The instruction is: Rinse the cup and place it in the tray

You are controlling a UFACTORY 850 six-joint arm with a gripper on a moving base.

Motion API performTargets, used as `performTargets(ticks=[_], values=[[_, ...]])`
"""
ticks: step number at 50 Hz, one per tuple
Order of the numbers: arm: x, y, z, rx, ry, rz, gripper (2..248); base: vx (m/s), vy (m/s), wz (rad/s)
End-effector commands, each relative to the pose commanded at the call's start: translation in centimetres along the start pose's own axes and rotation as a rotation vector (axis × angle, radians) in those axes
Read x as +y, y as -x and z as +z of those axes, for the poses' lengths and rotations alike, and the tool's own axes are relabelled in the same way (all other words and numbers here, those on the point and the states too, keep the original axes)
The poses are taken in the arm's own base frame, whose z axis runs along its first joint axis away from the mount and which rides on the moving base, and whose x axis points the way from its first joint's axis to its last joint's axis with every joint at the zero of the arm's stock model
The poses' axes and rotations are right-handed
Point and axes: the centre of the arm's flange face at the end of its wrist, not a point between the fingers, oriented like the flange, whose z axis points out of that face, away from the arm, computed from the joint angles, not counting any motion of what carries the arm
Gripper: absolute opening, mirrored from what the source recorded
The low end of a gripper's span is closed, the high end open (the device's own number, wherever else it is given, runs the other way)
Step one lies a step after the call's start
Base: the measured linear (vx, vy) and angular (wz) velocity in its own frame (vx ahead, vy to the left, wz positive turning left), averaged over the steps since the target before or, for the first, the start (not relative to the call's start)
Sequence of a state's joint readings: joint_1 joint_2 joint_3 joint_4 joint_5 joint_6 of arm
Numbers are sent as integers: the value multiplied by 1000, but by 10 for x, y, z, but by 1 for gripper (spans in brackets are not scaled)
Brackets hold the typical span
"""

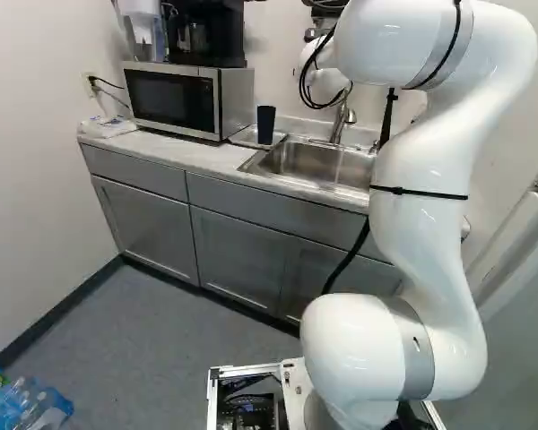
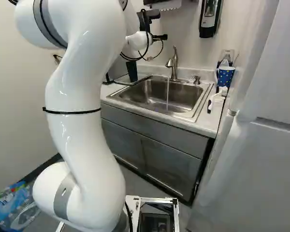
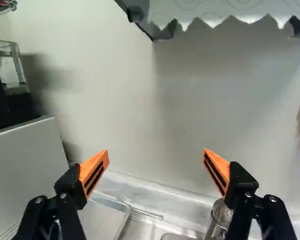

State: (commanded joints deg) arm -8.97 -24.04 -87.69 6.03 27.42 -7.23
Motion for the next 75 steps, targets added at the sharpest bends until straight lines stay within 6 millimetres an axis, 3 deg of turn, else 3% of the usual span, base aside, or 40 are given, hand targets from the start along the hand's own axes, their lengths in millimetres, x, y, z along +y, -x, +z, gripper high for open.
performTargets(ticks=[15, 33, 49, 75], values=[[22, 3, 8, -7, 31, 0, 247, 0, 0, 0], [25, 8, 23, -29, 32, 1, 247, 0, 0, 0], [41, 15, 37, -57, 51, 2, 247, 0, 0, 0], [41, 20, 36, -118, 44, 3, 247, 0, 0, 0]])
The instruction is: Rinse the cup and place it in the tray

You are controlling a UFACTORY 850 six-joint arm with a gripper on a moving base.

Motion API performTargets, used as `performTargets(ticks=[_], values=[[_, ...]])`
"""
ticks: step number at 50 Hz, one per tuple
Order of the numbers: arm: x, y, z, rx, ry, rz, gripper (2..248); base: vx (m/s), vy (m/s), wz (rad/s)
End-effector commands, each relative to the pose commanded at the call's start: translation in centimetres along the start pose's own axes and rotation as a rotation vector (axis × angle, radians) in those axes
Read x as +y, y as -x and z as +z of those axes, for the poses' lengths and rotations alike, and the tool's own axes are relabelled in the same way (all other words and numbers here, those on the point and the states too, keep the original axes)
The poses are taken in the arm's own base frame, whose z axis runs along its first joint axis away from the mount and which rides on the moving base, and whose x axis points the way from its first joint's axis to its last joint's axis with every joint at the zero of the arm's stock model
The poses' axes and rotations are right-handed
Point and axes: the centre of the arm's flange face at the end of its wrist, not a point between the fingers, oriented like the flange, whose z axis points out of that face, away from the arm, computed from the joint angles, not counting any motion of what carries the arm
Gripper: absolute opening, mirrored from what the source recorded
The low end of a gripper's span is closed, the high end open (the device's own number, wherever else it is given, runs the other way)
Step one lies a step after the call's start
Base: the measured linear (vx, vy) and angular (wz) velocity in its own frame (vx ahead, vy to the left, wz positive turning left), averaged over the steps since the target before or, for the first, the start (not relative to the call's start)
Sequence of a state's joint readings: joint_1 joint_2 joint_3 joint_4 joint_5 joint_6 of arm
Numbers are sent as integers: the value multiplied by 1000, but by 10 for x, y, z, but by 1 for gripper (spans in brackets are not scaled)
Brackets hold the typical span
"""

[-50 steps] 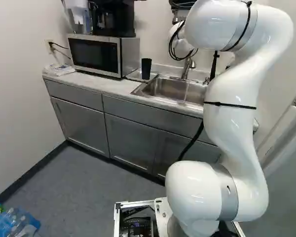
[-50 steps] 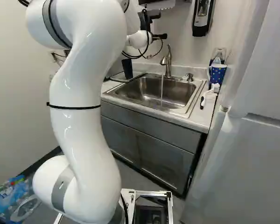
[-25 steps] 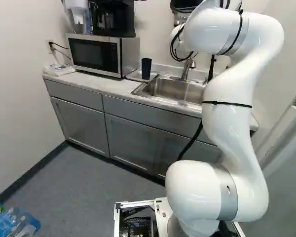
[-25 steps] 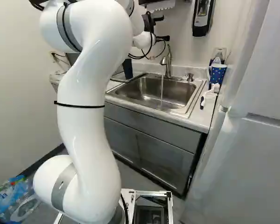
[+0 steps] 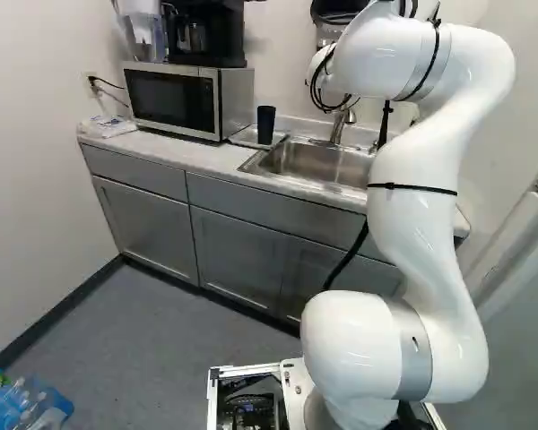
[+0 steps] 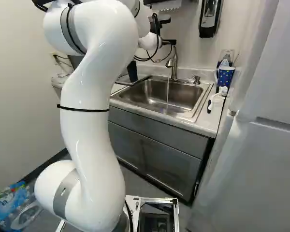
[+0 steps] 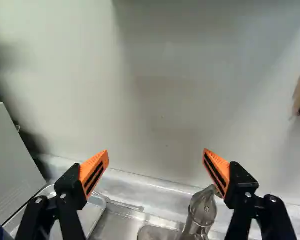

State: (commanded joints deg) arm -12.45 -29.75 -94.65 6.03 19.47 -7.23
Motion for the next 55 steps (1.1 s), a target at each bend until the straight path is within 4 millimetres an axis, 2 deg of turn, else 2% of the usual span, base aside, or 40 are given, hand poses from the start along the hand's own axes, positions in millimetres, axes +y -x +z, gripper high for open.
performTargets(ticks=[18, 55], values=[[2, 3, -11, -43, -2, 0, 247, 0, 0, 0], [8, 8, -53, -141, -5, 1, 247, 0, 0, 0]])
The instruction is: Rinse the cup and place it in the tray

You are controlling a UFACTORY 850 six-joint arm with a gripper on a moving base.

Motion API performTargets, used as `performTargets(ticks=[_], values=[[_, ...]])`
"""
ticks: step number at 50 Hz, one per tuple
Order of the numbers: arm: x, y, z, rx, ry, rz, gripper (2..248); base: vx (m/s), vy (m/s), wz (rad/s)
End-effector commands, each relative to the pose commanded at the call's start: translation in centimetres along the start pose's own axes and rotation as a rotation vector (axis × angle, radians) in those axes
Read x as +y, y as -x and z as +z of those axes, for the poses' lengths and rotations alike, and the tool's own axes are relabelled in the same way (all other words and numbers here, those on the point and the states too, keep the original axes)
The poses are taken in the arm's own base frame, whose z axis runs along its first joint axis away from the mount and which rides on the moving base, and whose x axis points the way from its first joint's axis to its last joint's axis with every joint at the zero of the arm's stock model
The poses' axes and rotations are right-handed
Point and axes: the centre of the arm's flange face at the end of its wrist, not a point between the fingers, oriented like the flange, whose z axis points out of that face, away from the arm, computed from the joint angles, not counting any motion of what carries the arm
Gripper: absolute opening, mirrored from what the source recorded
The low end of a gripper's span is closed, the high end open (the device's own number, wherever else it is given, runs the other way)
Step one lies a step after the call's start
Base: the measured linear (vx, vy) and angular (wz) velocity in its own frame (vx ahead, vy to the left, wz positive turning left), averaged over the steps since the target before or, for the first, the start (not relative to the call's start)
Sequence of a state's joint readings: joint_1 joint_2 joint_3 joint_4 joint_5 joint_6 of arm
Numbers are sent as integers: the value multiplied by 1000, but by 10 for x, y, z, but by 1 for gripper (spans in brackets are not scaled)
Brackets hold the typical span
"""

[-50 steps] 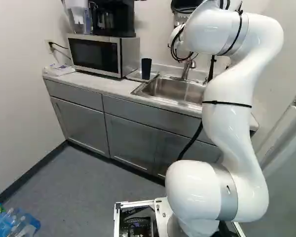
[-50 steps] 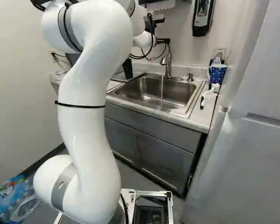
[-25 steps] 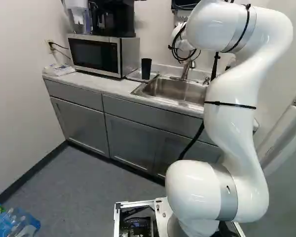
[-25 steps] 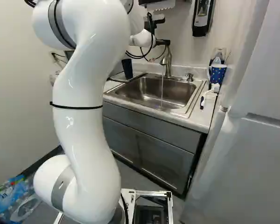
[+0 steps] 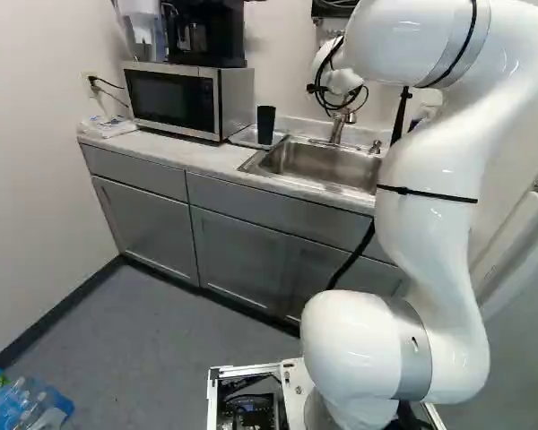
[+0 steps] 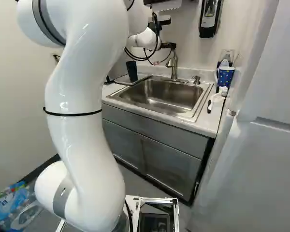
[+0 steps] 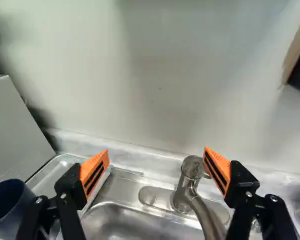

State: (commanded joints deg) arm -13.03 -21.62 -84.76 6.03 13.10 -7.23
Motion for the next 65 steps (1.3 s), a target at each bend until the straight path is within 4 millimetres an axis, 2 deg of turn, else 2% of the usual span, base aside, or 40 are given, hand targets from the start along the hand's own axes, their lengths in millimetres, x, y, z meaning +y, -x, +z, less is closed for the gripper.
performTargets(ticks=[25, 48, 65], values=[[7, 6, -24, -40, 6, 2, 247, 0, 0, 0], [42, 9, -36, -46, 59, 17, 247, 0, 0, 0], [62, 15, -59, -74, 89, 27, 247, 0, 0, 0]])
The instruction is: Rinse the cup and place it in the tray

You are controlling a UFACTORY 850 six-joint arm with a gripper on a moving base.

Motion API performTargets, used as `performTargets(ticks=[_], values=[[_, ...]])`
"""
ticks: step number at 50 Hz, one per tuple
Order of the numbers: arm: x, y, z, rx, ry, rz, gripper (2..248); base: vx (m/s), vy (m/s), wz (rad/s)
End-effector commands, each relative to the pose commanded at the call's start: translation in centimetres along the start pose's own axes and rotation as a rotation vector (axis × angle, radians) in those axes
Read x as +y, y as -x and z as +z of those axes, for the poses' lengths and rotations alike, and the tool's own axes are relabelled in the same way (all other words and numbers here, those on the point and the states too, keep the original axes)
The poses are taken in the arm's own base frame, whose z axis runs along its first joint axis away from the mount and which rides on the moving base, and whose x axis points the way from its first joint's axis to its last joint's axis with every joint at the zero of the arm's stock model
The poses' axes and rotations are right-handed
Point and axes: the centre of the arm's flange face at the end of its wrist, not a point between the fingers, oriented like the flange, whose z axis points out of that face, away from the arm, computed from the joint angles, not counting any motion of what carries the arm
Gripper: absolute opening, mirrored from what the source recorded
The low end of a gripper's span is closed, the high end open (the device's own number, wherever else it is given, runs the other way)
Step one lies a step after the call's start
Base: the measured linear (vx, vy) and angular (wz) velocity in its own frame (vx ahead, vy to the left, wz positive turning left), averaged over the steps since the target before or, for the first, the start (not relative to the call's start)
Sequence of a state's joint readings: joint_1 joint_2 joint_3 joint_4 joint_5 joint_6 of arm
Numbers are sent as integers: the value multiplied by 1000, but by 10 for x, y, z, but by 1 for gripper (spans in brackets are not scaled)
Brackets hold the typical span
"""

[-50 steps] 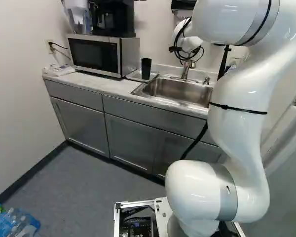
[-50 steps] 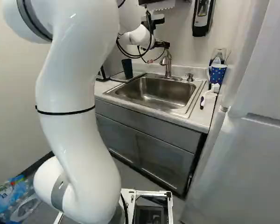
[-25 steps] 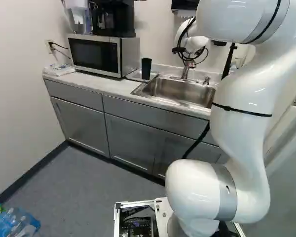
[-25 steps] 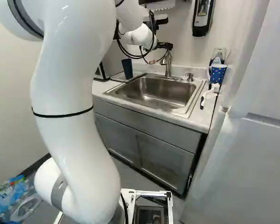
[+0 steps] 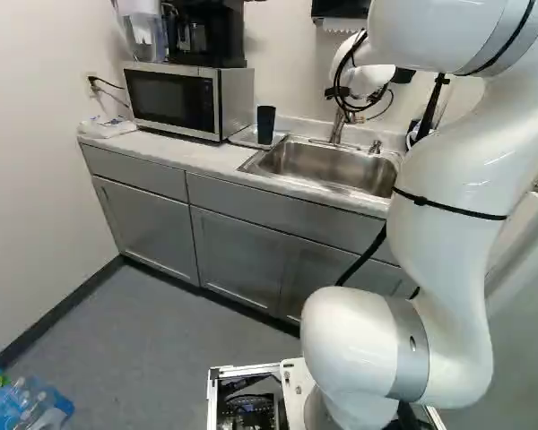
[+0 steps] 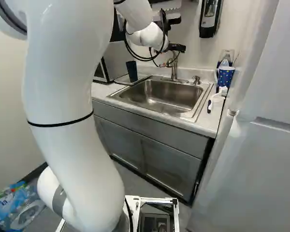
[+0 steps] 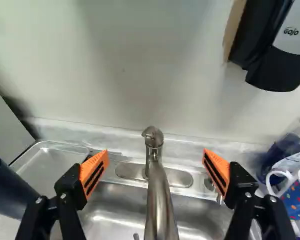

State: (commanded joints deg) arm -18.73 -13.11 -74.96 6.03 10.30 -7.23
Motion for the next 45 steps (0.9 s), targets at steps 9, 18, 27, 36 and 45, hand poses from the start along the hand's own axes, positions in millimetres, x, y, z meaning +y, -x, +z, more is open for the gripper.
performTargets(ticks=[9, 18, 27, 36, 45], values=[[8, 7, -15, -40, 8, 4, 247, 0, 0, 0], [12, 17, -31, -98, 9, 8, 247, 0, 0, 0], [16, 27, -49, -161, 8, 11, 247, 0, 0, 0], [18, 38, -67, -225, 6, 15, 247, 0, 0, 0], [19, 49, -87, -290, 1, 18, 247, 0, 0, 0]])
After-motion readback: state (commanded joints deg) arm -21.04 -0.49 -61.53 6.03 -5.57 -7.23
